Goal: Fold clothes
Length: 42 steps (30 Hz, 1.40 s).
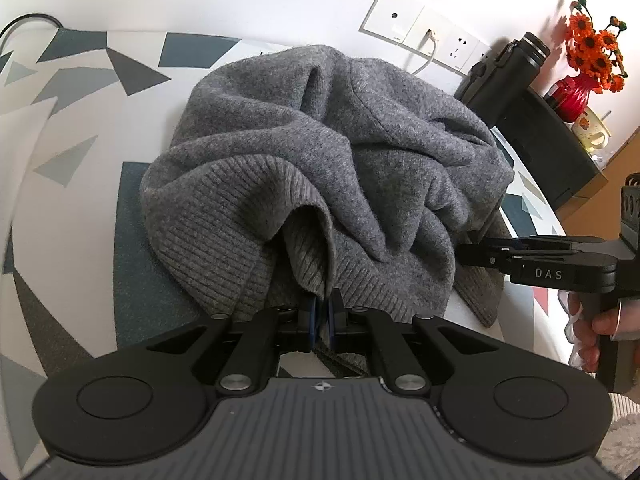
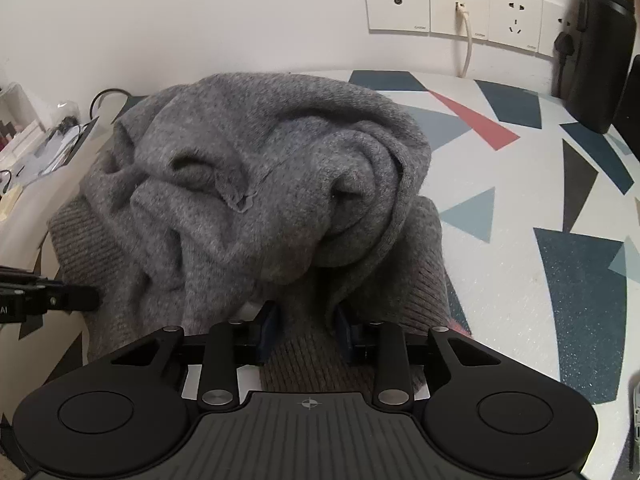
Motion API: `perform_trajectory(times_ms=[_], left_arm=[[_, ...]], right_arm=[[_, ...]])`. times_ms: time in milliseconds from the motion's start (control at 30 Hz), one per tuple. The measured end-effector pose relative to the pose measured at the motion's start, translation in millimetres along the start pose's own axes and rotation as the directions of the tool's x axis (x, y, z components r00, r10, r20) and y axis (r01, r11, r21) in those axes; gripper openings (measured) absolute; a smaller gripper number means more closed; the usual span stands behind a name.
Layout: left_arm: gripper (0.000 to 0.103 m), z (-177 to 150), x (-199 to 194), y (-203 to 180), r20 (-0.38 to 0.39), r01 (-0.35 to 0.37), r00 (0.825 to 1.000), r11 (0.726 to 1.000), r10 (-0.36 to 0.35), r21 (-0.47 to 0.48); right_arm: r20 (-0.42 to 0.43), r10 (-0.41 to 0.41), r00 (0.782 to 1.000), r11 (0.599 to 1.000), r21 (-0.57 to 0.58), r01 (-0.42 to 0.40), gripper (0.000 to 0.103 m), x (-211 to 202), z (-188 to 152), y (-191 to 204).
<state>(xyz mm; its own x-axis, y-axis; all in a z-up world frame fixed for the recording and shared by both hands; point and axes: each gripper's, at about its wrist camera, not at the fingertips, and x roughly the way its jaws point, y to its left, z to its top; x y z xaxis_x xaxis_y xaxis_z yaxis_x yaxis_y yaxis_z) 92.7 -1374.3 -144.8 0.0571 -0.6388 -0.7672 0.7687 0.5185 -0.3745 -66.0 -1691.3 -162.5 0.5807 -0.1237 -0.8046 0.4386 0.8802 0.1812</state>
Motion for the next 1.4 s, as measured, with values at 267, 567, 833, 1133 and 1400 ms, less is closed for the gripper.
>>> perform_trajectory(times_ms=[267, 567, 833, 1133, 1400], left_arm=[[0.006, -1.9, -4.0, -1.0, -0.007, -0.006, 1.0, 1.0, 0.007, 0.011], [0.013, 2.5, -10.3, -3.5, 0.02, -0.029, 0.999, 0.998, 0.028, 0.057], [0.019, 15.0, -5.6, -11.4, 0.024, -0.041, 0.999, 0.992, 0.038, 0.122], [0.008, 9.0, 10.8, -43.5, -0.073, 0.03, 0.997, 0.951, -0.007, 0.307], [0.008, 6.3, 19.3, -55.2, -0.121, 0.07, 0.992, 0.938, -0.03, 0.339]], right_arm=[[-0.008, -0.001, 1.0, 1.0, 0.009, 0.001, 0.029, -2.4, -3.3, -0.1], [0.01, 0.015, 1.0, 1.0, -0.018, -0.015, 0.04, -19.6, -5.3, 14.3], [-0.003, -0.04, 0.999, 0.998, 0.043, 0.04, 0.042, -9.2, -6.9, 0.5], [-0.01, -0.045, 0.999, 0.998, 0.031, 0.045, 0.024, -7.3, -16.4, -0.9], [-0.015, -0.021, 1.0, 0.999, 0.046, 0.022, 0.014, -9.5, -21.7, -0.5]])
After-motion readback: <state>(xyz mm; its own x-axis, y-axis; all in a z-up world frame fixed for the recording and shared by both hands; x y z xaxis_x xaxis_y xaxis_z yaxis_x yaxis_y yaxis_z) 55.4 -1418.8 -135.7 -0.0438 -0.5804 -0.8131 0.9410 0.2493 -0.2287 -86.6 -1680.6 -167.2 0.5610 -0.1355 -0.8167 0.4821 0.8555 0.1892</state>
